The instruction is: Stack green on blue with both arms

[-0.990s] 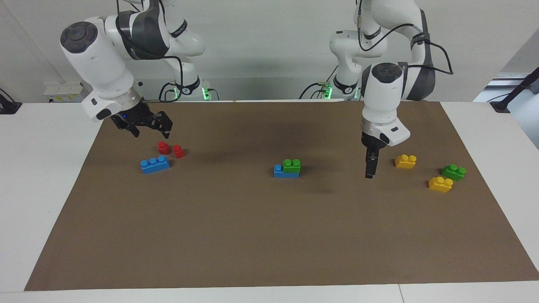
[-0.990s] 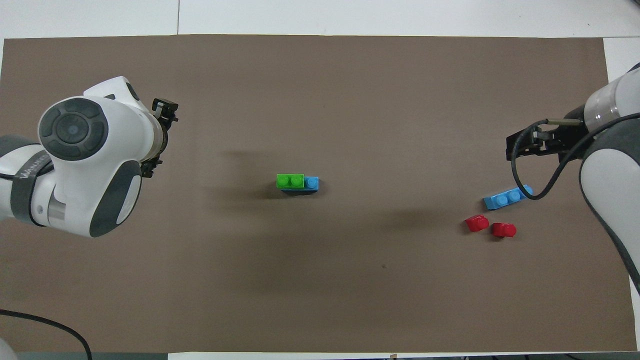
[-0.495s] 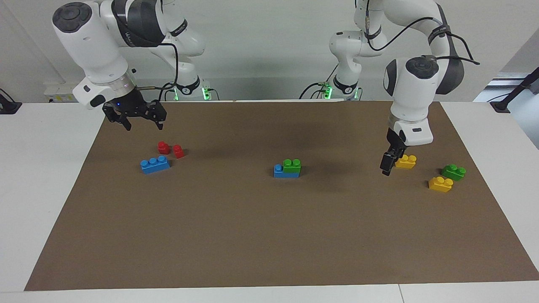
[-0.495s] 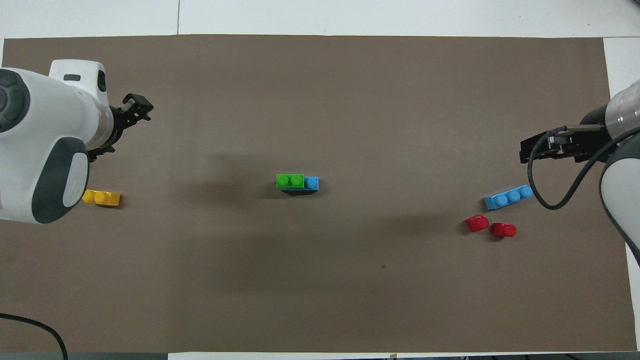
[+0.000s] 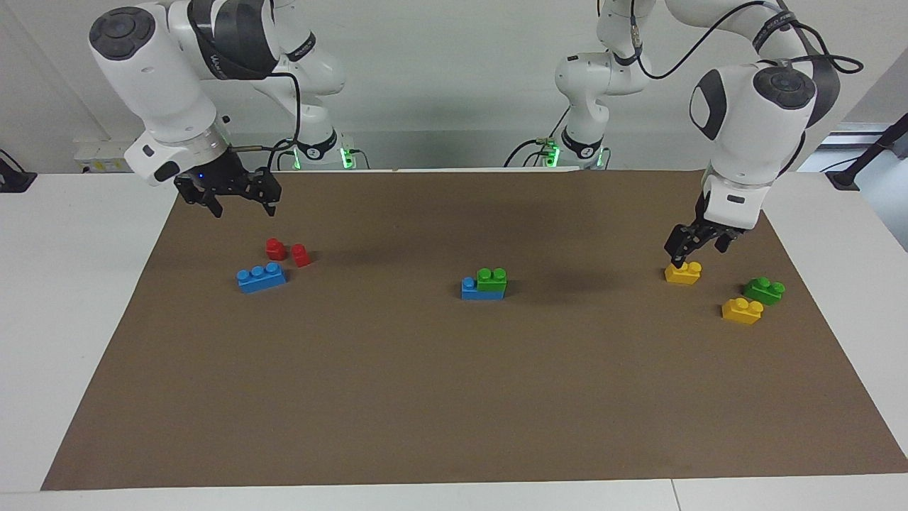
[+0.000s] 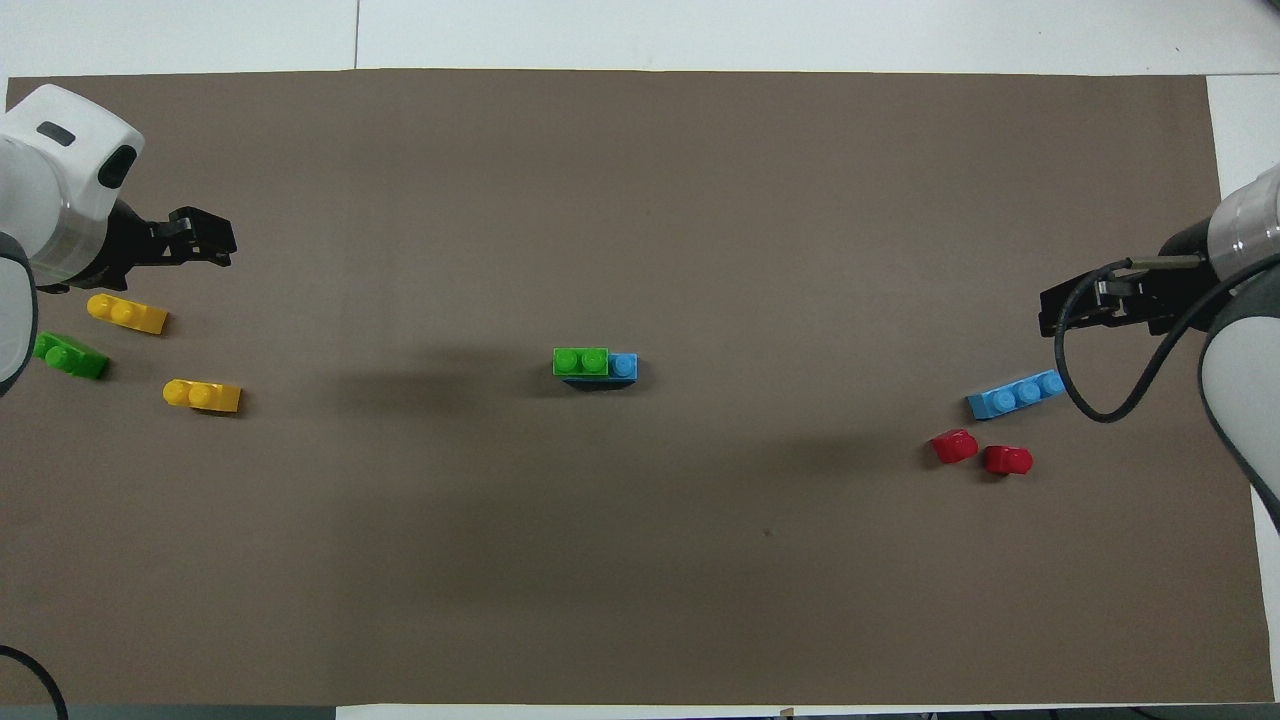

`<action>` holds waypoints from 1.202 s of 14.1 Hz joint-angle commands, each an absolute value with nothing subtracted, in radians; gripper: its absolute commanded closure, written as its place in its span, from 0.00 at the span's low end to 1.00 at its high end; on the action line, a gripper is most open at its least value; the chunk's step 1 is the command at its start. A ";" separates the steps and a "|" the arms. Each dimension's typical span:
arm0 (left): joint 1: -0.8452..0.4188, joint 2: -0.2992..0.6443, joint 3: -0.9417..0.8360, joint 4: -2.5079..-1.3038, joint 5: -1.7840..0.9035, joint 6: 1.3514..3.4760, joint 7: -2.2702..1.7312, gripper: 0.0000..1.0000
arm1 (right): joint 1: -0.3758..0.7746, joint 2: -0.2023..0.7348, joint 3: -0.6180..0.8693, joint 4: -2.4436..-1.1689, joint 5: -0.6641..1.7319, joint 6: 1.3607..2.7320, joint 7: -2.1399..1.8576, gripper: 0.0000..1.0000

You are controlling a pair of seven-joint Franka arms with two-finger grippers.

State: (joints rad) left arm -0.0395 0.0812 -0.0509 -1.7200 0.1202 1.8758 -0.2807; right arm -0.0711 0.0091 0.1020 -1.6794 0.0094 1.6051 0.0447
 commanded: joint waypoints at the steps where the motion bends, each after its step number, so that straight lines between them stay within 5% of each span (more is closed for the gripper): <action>1: -0.034 0.031 -0.049 -1.689 0.068 1.772 -0.151 0.00 | -0.083 0.008 0.112 -1.678 -0.020 1.594 0.026 0.00; 6: -0.035 0.021 -0.049 -1.588 0.012 1.560 -0.063 0.00 | -0.080 0.006 0.115 -1.680 -0.049 1.597 0.018 0.00; 17: 0.002 0.012 -0.045 -1.591 -0.067 1.571 0.018 0.00 | -0.084 0.000 0.115 -1.689 -0.046 1.597 0.021 0.00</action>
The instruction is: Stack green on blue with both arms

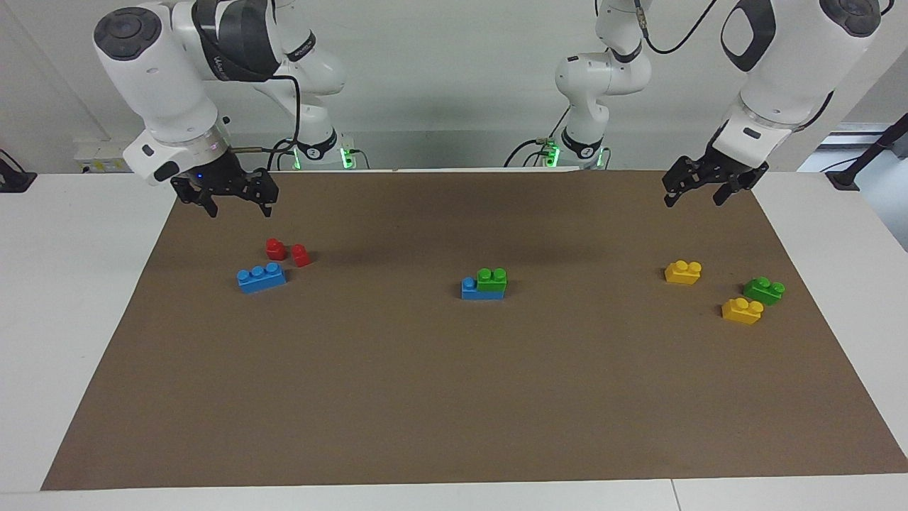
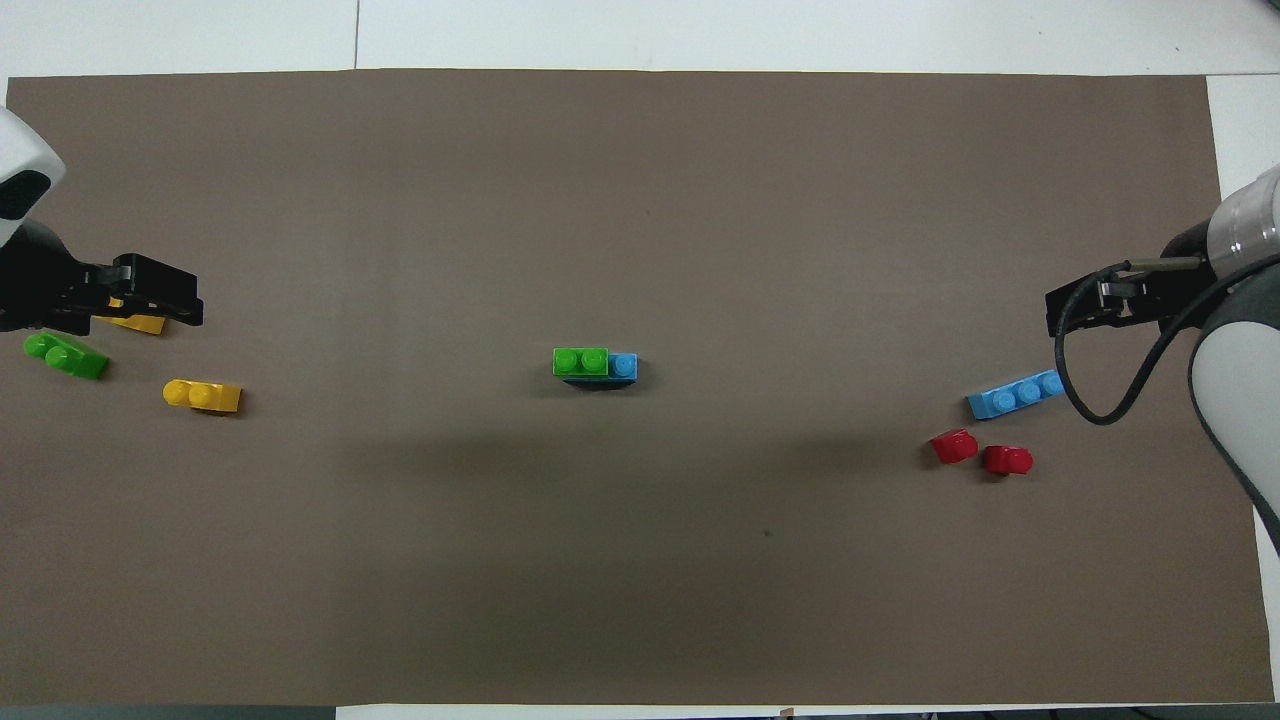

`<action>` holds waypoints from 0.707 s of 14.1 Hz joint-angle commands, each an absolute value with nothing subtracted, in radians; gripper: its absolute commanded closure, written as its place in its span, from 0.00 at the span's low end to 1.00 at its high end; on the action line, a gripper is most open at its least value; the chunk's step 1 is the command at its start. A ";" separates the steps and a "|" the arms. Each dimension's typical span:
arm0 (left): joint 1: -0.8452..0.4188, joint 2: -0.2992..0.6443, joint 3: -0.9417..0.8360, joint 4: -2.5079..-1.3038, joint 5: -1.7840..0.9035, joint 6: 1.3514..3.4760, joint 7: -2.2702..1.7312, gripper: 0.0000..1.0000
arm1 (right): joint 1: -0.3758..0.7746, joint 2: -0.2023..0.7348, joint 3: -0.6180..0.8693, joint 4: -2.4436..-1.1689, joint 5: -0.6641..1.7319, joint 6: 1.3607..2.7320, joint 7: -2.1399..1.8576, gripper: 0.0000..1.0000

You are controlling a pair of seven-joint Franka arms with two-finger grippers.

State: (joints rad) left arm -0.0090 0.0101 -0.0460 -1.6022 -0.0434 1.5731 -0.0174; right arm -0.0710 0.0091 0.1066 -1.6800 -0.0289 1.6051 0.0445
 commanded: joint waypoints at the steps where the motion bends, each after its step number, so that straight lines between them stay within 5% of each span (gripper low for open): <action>1: 0.002 0.012 -0.044 -1.589 -0.067 1.571 0.018 0.00 | -0.083 0.000 0.115 -1.689 -0.048 1.597 0.021 0.00; 10: 0.000 0.012 -0.049 -1.589 -0.063 1.569 0.015 0.00 | -0.086 0.000 0.115 -1.689 -0.038 1.598 0.023 0.00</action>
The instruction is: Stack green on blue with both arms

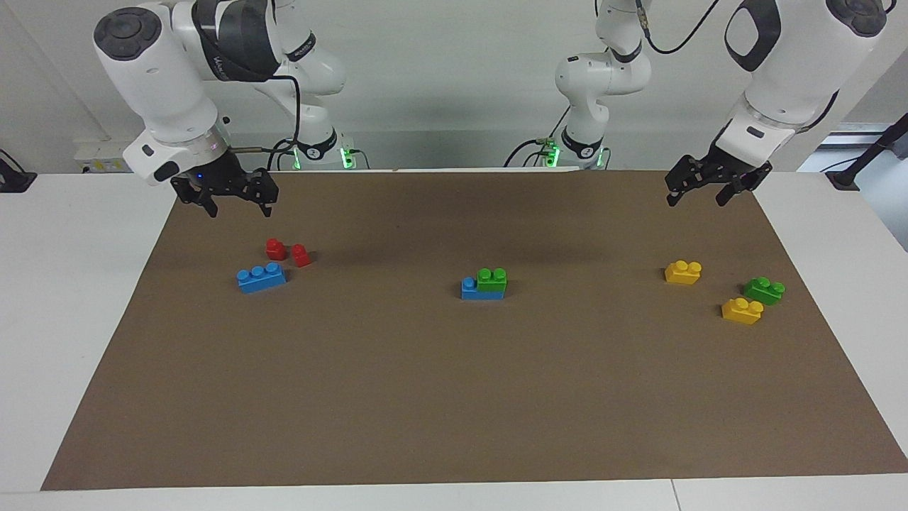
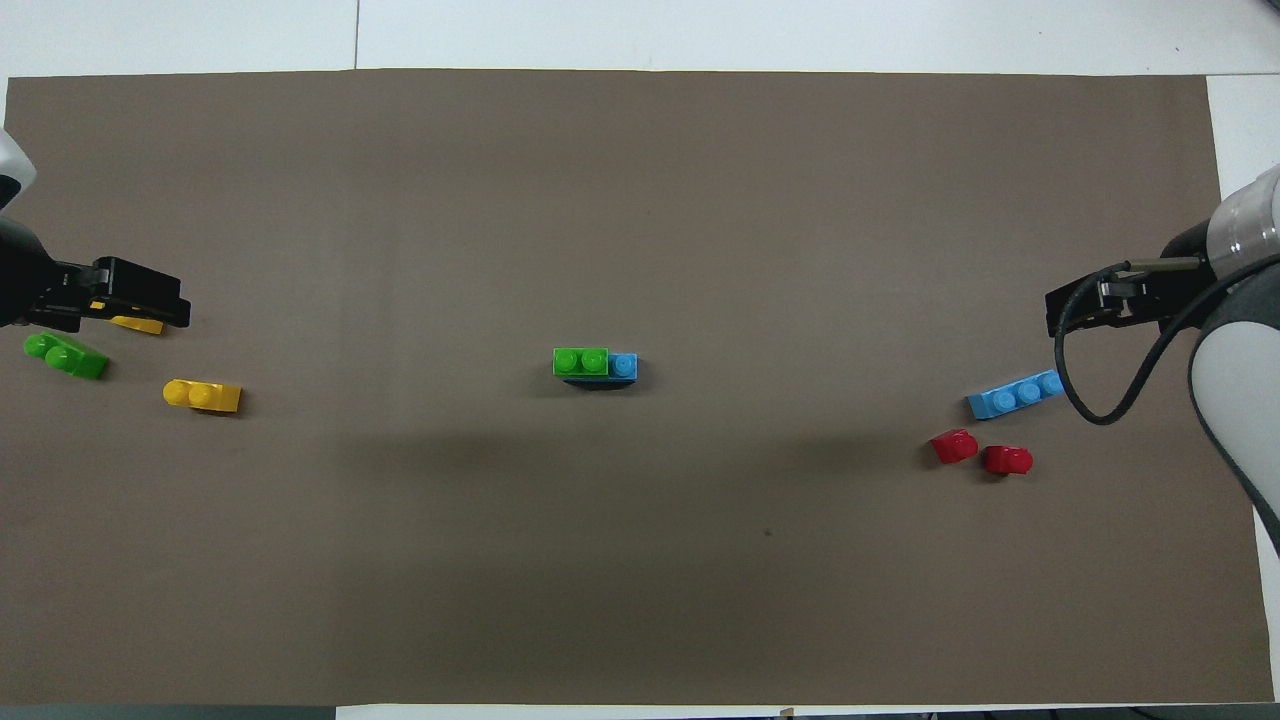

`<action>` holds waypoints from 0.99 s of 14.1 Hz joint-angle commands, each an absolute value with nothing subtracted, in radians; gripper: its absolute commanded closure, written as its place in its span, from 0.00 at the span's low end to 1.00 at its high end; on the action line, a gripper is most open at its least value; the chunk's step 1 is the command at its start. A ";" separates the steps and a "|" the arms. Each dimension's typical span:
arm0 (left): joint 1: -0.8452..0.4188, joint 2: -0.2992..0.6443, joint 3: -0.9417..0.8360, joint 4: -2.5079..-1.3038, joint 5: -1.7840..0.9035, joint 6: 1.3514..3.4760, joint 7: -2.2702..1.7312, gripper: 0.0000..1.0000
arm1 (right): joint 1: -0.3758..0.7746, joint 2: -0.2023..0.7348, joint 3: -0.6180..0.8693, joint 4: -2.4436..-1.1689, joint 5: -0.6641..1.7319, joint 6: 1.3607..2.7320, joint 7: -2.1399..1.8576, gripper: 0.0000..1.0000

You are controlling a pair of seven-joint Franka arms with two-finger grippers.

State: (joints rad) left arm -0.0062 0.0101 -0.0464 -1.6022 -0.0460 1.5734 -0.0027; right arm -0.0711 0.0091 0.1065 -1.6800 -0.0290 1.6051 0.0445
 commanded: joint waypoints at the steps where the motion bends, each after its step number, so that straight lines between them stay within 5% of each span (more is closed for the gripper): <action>1: 0.000 0.011 -0.049 -1.589 -0.060 1.569 0.015 0.00 | -0.087 0.000 0.115 -1.689 -0.038 1.598 0.025 0.00; 14: -0.005 0.012 -0.049 -1.589 -0.043 1.571 0.015 0.00 | -0.087 -0.002 0.115 -1.690 -0.038 1.597 0.026 0.00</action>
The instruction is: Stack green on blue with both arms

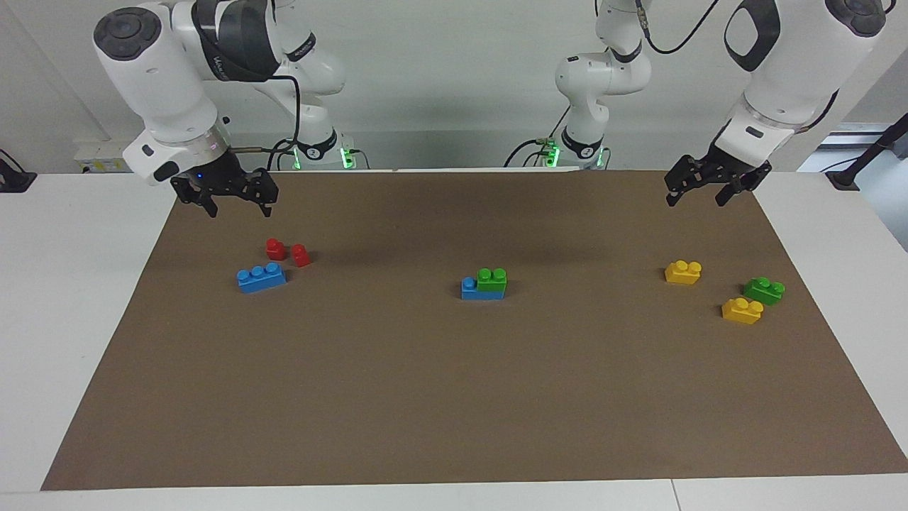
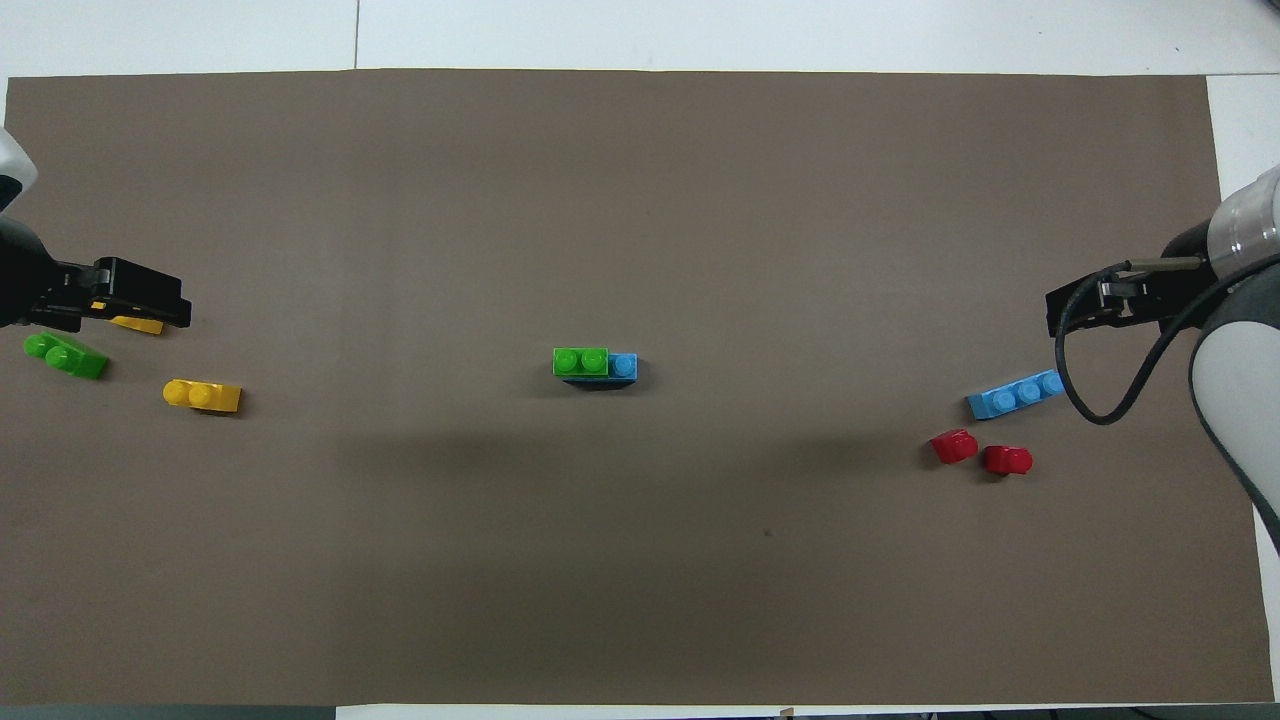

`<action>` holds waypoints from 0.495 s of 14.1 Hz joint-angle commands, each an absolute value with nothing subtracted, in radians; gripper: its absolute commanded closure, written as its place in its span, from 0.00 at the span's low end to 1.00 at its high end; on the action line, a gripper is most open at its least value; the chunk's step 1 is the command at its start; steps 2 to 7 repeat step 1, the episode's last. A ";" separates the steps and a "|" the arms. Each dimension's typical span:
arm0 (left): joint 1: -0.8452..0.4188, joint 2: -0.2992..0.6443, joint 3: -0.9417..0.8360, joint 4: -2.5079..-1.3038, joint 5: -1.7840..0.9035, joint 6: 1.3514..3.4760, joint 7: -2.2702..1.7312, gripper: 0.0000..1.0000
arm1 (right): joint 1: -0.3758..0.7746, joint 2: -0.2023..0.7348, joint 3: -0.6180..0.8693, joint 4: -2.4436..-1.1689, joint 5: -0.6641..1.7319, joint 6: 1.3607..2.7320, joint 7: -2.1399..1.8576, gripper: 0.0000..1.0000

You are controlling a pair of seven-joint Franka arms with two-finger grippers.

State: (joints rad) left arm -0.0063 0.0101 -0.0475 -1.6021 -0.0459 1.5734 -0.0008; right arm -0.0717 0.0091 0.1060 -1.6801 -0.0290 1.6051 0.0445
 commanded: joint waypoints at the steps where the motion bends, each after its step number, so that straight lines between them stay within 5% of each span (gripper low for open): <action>1: -0.005 0.012 -0.049 -1.589 -0.043 1.571 0.014 0.00 | -0.087 -0.002 0.115 -1.692 -0.038 1.597 0.028 0.00; 7: -0.005 0.012 -0.049 -1.589 -0.043 1.571 0.014 0.00 | -0.087 -0.002 0.115 -1.692 -0.038 1.597 0.028 0.00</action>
